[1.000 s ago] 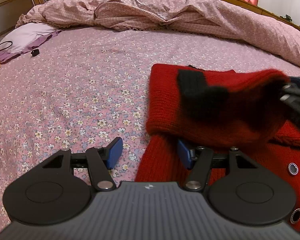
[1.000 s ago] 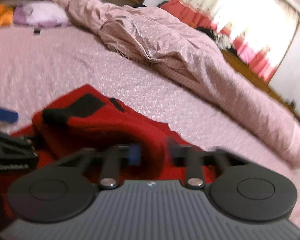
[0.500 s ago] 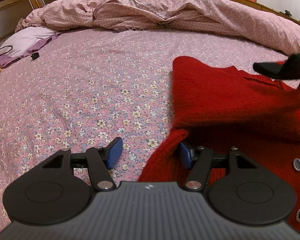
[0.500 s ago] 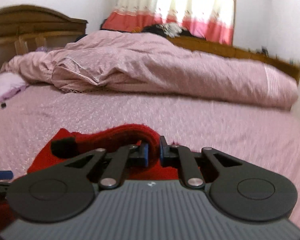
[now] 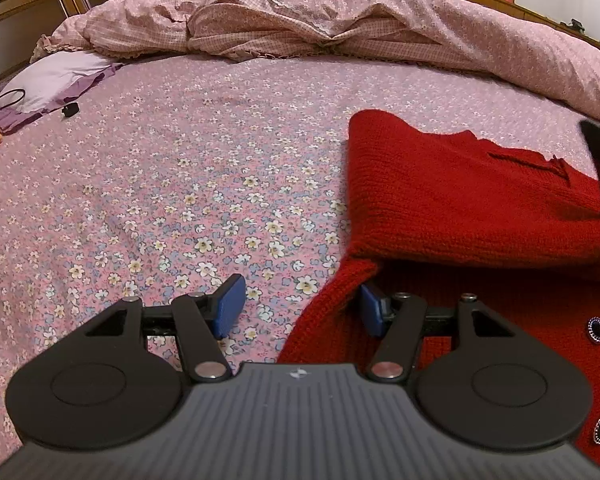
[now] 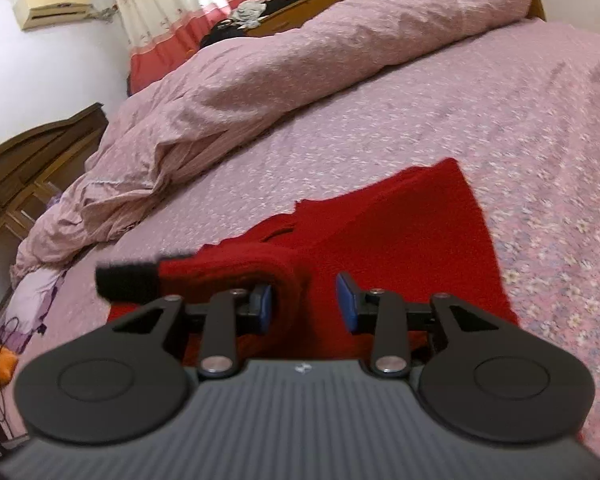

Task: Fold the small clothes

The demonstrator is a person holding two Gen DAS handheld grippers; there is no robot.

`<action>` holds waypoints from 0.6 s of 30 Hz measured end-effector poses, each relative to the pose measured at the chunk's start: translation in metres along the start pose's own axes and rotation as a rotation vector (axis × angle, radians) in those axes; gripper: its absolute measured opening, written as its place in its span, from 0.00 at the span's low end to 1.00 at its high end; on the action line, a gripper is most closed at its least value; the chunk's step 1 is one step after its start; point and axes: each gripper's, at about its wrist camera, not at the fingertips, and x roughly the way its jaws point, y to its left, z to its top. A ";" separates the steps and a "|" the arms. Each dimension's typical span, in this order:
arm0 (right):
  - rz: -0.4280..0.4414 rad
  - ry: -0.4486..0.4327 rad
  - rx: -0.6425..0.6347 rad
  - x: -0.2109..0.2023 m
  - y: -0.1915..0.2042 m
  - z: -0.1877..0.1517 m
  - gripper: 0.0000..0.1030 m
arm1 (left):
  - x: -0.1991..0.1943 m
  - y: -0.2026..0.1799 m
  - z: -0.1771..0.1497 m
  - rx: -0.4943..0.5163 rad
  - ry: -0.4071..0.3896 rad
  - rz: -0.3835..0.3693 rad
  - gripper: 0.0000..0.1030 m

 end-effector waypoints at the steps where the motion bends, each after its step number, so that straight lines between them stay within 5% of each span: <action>1: 0.001 0.003 0.007 0.000 -0.003 0.000 0.37 | 0.000 0.000 0.000 -0.001 0.001 -0.001 0.64; 18: -0.092 0.033 0.068 -0.027 -0.048 0.003 0.35 | -0.012 0.003 0.005 0.011 0.019 -0.014 0.64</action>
